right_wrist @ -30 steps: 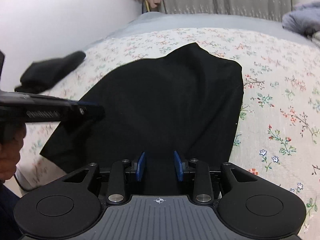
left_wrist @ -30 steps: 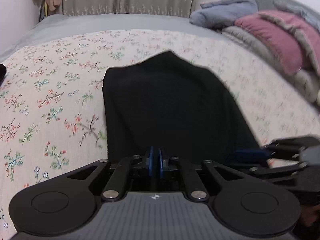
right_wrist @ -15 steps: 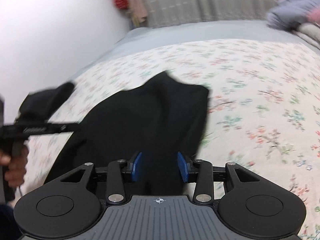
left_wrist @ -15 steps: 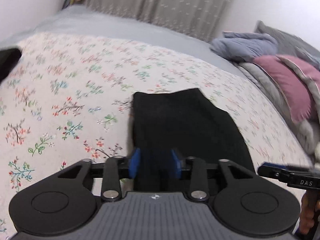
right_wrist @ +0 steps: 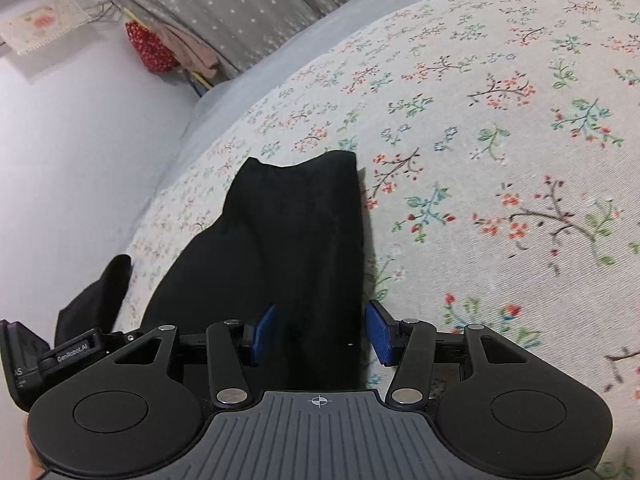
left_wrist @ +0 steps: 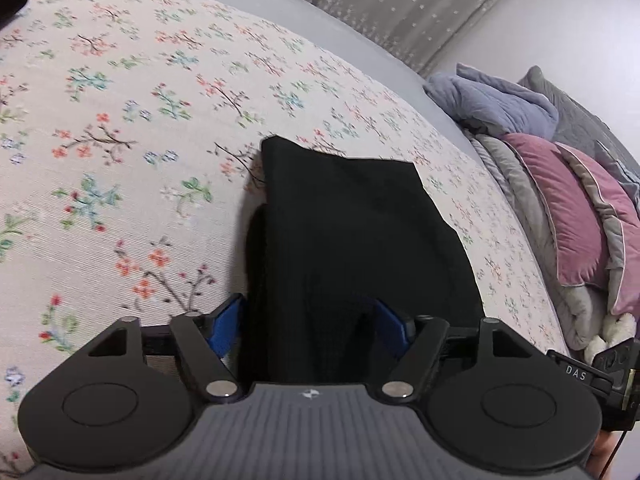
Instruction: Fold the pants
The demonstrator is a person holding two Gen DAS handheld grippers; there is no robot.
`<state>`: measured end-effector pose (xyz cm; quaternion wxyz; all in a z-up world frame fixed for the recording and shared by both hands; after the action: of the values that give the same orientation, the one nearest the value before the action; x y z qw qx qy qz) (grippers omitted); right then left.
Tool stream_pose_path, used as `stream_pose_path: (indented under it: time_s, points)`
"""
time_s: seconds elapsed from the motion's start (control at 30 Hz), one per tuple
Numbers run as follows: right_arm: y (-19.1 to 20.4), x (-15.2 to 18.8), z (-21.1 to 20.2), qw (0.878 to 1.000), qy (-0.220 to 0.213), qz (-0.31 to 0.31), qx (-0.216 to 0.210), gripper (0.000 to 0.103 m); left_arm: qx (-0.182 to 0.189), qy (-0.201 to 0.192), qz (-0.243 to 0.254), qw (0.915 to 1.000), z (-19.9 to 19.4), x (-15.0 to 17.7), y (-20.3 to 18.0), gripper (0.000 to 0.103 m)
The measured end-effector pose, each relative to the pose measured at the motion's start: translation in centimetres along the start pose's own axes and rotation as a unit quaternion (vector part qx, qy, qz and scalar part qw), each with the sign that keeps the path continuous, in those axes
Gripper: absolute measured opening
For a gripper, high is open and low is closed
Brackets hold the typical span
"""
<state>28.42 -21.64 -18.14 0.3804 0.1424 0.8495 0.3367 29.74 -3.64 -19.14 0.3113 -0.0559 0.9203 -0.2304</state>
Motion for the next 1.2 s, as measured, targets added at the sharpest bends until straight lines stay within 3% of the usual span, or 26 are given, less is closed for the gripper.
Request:
stream_pose_path:
  time_s: [0.13, 0.23, 0.43, 0.5, 0.57, 0.6, 0.8, 1.2]
  points:
    - [0.2, 0.1, 0.7, 1.000, -0.006, -0.003, -0.006, 0.050, 0.004, 0.001, 0.001, 1.0000, 0.5, -0.1, -0.1, 0.083]
    - [0.1, 0.0, 0.8, 1.000, -0.011, 0.004, -0.010, 0.047, 0.004, 0.008, -0.001, 1.0000, 0.8, -0.3, 0.0, 0.080]
    - [0.0, 0.1, 1.2, 1.000, -0.016, 0.003, -0.001, 0.025, -0.012, 0.001, -0.005, 0.9999, 0.9, -0.5, 0.3, 0.056]
    - [0.3, 0.1, 1.2, 1.000, -0.016, -0.005, 0.002, 0.018, -0.023, -0.006, 0.001, 0.9997, 0.5, -0.6, 0.2, 0.045]
    - [1.0, -0.1, 1.0, 0.999, -0.021, -0.029, 0.007, 0.013, -0.015, -0.016, -0.007, 0.9997, -0.1, -1.1, -0.1, 0.026]
    - [1.5, -0.3, 0.9, 0.999, -0.024, -0.046, 0.012, 0.011, -0.008, -0.018, -0.013, 0.9997, -0.4, -1.4, -0.3, 0.024]
    - [4.7, -2.6, -0.2, 0.991, -0.037, -0.127, 0.011, 0.007, 0.004, -0.039, -0.018, 0.9991, -0.9, -2.9, -1.5, 0.022]
    - [5.9, -12.3, 1.2, 0.976, -0.077, -0.202, 0.001, 0.007, 0.024, -0.098, -0.005, 0.9949, 2.2, -12.0, -5.8, 0.022]
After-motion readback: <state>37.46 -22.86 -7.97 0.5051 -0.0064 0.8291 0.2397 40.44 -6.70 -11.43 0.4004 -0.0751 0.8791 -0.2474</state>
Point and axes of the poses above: each gripper's, at about its wrist camera, not at the fingertips, and z roughly the way its jaws point, y to its left, x to its underside, the point moved 10 cm from there along z, roughly the way its jaws point, and after that the axes turned 5 degrees about -x, right-handed, at the moved point
